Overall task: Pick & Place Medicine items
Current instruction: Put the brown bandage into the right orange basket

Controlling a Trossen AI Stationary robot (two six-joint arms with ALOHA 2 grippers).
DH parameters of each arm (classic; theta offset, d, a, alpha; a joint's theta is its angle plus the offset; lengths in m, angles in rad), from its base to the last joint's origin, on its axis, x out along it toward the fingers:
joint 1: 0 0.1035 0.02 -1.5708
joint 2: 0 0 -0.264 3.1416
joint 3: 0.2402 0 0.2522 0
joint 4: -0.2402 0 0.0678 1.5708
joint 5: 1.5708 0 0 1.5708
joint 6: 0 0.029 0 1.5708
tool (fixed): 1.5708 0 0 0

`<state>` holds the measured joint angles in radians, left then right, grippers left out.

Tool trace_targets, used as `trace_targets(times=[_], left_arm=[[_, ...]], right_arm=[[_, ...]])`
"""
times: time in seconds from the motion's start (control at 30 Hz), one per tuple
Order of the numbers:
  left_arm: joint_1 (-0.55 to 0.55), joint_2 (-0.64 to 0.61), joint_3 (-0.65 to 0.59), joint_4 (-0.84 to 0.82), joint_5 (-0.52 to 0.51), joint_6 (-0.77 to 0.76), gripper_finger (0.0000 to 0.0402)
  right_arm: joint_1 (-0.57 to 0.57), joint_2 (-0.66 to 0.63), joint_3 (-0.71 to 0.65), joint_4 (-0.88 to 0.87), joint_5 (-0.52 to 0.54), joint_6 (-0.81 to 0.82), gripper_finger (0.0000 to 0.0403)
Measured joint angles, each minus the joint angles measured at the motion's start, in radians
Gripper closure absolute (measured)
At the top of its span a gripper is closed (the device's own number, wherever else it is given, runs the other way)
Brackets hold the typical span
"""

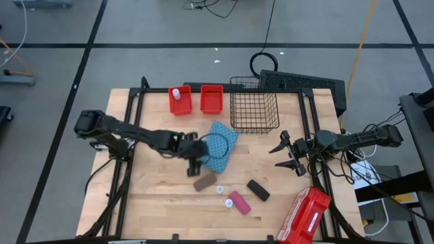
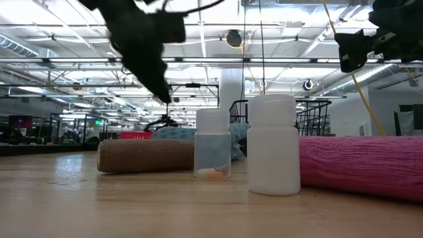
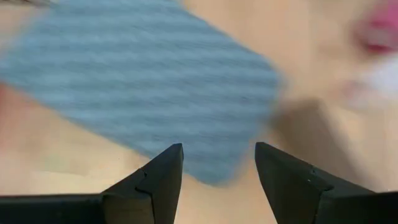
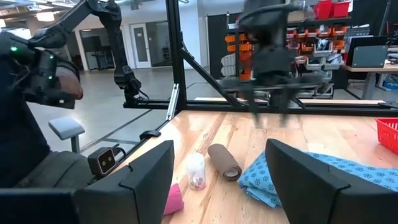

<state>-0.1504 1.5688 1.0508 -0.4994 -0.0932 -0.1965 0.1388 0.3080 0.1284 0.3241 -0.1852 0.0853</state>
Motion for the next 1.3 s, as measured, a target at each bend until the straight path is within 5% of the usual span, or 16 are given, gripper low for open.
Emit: trace_targets(times=[0.17,0.37,0.67,1.0,1.13,1.3], left_arm=[[-0.187,0.042,0.000,0.002,-0.081,0.010,0.0192],[-0.328,0.091,0.000,0.098,-0.193,-0.171,0.0192],[-0.331,0.234,0.000,0.153,-0.257,-0.429,0.0187],[-0.282,0.318,0.004,0.166,-0.177,-0.436,0.0133],[-0.280,0.292,0.001,0.157,-0.167,-0.480,0.0162],[-0.280,0.191,0.001,0.152,-0.163,-0.493,0.0245]], right_arm=[[0.000,0.000,0.000,-0.001,0.000,0.000,0.0161],[0.000,0.001,0.000,-0.001,0.000,0.000,0.0161],[0.000,0.000,0.000,0.000,0.000,0.000,0.0161],[0.000,0.001,0.000,-0.001,0.000,0.000,0.0161],[0.000,0.001,0.000,0.000,0.001,0.000,0.0161],[0.000,0.001,0.000,0.000,0.000,0.000,0.0160]])
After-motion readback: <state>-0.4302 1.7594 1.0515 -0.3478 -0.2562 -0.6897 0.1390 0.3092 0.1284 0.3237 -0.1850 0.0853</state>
